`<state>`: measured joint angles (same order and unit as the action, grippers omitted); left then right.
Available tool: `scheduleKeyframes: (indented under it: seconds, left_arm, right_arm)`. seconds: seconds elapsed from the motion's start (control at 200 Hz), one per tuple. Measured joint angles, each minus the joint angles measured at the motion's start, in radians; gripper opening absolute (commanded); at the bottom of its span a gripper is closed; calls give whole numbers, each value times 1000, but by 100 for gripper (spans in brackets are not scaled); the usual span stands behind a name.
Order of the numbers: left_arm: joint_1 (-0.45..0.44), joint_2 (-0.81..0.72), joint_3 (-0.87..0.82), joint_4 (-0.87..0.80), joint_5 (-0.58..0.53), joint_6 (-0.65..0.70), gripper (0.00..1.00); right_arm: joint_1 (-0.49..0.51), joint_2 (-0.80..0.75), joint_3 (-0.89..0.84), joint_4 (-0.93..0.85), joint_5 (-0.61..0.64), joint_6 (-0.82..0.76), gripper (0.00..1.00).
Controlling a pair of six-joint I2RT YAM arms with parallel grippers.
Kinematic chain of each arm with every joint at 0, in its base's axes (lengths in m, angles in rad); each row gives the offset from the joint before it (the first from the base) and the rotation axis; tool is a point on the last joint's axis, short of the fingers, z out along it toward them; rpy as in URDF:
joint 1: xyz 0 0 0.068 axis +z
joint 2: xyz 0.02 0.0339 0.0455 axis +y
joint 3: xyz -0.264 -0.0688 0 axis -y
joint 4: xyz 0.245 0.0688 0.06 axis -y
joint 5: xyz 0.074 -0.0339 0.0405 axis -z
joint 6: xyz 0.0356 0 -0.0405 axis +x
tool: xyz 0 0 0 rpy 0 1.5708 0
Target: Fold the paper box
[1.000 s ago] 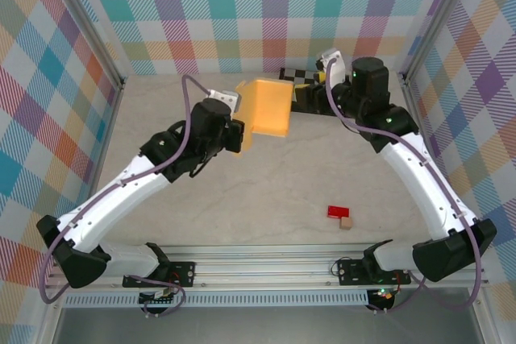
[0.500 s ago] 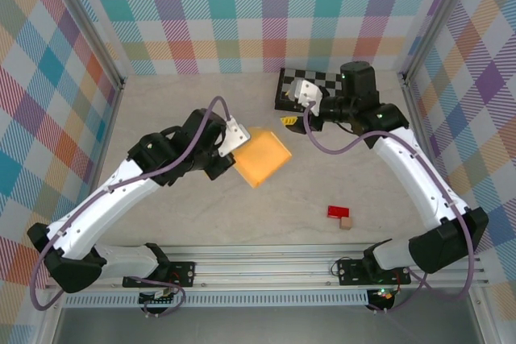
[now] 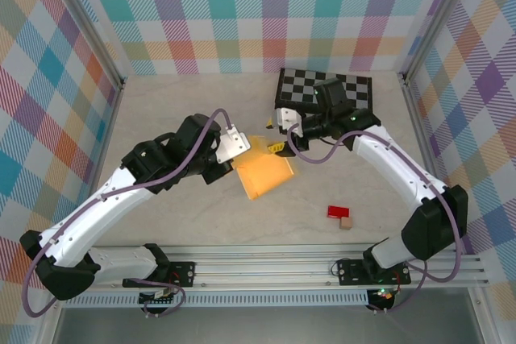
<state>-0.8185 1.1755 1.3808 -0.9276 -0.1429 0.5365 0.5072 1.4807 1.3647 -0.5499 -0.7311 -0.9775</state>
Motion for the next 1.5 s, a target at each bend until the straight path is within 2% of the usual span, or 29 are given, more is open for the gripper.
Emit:
scheduleKeyframes:
  seconds: [0.195,0.335,0.565,0.65,0.745,0.85,0.92,0.98,1.005,1.13,1.32,1.385,1.43,1.5]
  left_arm:
    - [0,5,-2,10,16,3,0]
    - [-5,16,-2,21,22,4,0]
    - [-33,84,3,13,-20,24,0]
    - [-37,105,3,13,-34,31,0]
    - [-38,108,3,12,-37,34,0]
    - [-39,106,3,8,-34,34,0]
    - [-39,105,3,5,-35,31,17]
    - [-39,101,3,10,-46,14,41]
    - [-38,98,3,19,-51,2,46]
    - [28,55,-16,74,-51,-129,65]
    - [308,-94,-117,157,7,-476,84]
    - [370,-105,-130,169,33,-598,96]
    - [393,-89,-129,179,52,-684,100]
    - [407,-39,-126,193,87,-790,100]
  right_arm:
    - [26,22,0,10,-5,5,52]
    - [37,24,0,5,-7,2,42]
    - [44,28,0,-58,-8,-17,43]
    - [46,28,3,-82,-7,-32,34]
    - [46,28,6,-105,-9,-52,17]
    - [45,28,8,-117,-11,-58,3]
    - [45,28,8,-117,-13,-58,0]
    - [45,25,2,-108,-16,-60,0]
    - [45,22,-6,-100,-14,-60,0]
    - [42,-3,-77,-34,-10,-51,0]
    - [25,-37,-206,99,23,-18,0]
    - [23,-53,-251,158,40,-3,0]
    - [23,-66,-282,202,50,6,0]
    - [23,-87,-335,278,69,24,0]
